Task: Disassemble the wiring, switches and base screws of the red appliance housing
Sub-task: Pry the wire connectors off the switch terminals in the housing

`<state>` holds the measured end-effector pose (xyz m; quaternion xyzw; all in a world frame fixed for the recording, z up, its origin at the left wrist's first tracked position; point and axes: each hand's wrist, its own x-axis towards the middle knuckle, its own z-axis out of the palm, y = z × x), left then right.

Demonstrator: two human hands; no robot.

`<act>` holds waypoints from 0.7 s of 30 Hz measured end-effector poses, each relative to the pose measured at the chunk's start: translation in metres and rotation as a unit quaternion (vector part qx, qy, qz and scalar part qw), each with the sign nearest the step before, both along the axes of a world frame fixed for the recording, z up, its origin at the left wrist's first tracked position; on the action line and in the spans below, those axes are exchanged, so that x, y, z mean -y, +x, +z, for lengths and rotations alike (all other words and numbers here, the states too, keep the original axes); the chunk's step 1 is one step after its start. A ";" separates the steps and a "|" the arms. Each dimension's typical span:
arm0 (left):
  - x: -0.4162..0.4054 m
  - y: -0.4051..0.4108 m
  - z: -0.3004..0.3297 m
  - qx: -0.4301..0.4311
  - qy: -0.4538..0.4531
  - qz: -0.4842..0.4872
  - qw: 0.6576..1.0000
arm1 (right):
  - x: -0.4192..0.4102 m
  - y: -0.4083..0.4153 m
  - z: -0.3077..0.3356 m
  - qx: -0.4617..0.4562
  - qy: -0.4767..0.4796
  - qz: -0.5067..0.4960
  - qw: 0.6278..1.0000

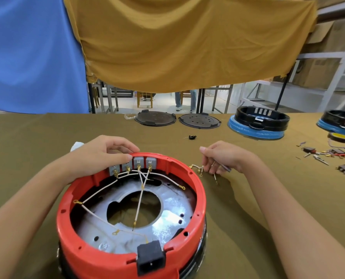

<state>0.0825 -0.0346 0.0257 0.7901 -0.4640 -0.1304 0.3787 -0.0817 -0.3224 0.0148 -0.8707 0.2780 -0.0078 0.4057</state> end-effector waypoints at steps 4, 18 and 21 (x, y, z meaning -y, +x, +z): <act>-0.001 -0.002 0.002 -0.008 0.006 -0.003 1.000 | 0.001 -0.001 0.002 0.103 0.033 -0.044 0.993; -0.004 -0.014 0.009 -0.038 0.031 -0.022 0.999 | -0.060 0.015 0.021 0.305 0.232 0.103 0.918; -0.004 -0.016 0.011 -0.043 0.043 -0.036 0.997 | -0.064 0.014 0.022 0.318 0.250 0.106 0.908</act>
